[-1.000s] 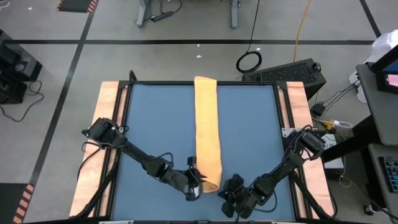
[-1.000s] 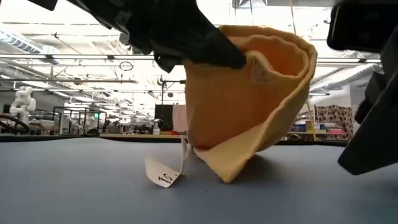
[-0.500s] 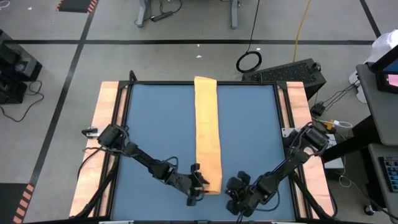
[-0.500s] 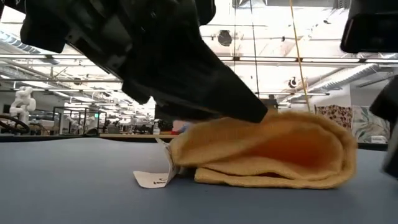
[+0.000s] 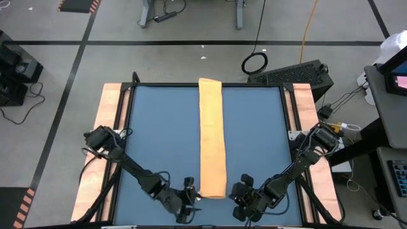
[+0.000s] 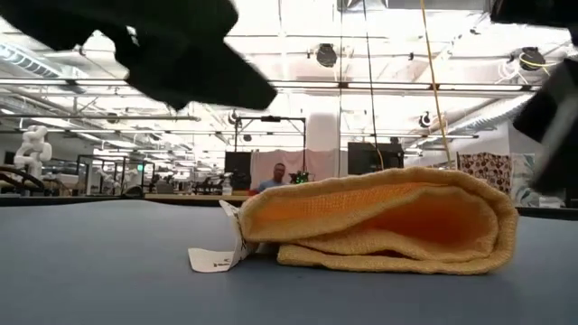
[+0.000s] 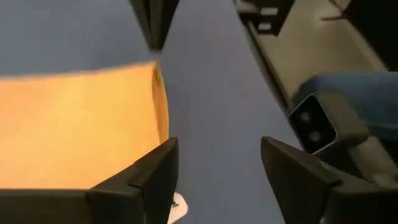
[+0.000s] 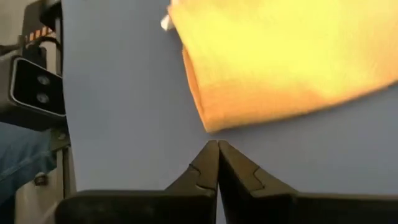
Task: Roll towel into tight, uniform cylinder
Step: Fold the orange microfiber cloth, then roll the orange microfiber cloth
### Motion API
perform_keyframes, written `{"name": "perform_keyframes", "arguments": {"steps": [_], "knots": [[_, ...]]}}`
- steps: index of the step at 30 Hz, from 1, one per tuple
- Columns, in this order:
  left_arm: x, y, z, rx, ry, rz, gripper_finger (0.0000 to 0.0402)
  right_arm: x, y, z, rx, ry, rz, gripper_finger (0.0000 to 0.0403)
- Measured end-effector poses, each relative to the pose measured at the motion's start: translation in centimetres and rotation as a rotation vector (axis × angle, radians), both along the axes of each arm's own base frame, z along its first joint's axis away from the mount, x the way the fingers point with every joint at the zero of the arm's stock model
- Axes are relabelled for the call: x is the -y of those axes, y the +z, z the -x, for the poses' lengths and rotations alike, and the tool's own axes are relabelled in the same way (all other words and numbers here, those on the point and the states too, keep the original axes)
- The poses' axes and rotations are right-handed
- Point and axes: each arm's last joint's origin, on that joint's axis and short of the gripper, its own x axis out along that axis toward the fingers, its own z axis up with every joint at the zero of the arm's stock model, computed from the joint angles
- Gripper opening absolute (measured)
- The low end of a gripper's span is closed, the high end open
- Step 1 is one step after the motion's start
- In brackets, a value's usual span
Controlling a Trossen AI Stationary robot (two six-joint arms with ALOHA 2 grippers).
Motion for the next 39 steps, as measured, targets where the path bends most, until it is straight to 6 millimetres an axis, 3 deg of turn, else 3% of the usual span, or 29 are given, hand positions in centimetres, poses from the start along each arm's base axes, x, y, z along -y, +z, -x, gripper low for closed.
{"name": "perform_keyframes", "arguments": {"steps": [5, 9, 15, 19, 23, 27, 30, 34, 39], "knots": [[-0.2, -0.1, 0.1, 0.065, 0.092, -0.16, 0.0196, -0.3, 1.3, -0.9, 0.218, -0.018, 0.145, 0.0], [-2.0, -2.6, -1.5, 0.015, 0.165, -0.169, 0.0152, -0.4, 0.8, -2.7, 0.352, -0.001, 0.265, 0.0], [-2.5, -5.6, -2.1, -0.054, 0.191, -0.117, 0.0096, -0.2, -3.4, -4.0, 0.317, 0.012, 0.321, 0.0], [-2.1, -5.8, -1.9, -0.061, 0.174, -0.115, 0.0087, -0.6, -6.6, -3.9, 0.297, -0.031, 0.276, 0.0], [-1.7, -4.5, -1.4, -0.048, 0.132, -0.144, 0.0086, -0.8, -7.4, -4.0, 0.308, -0.067, 0.22, 0.0], [-1.6, -2.0, -1.0, -0.007, 0.105, -0.15, 0.0086, -0.9, -6.3, -3.8, 0.302, -0.006, 0.243, 0.0], [-1.6, -0.7, -0.6, -0.001, 0.101, -0.151, 0.0094, -1.1, -3.8, -3.8, 0.322, 0.064, 0.238, 0.0], [-0.7, -0.4, 0.1, 0.009, 0.061, -0.17, 0.0132, -0.7, -0.1, -3.6, 0.354, 0.117, 0.239, 0.0], [0.2, -1.6, 0.7, 0.005, 0.065, -0.219, 0.0199, -0.4, 2.9, -2.0, 0.296, 0.244, 0.271, 0.0]]}}
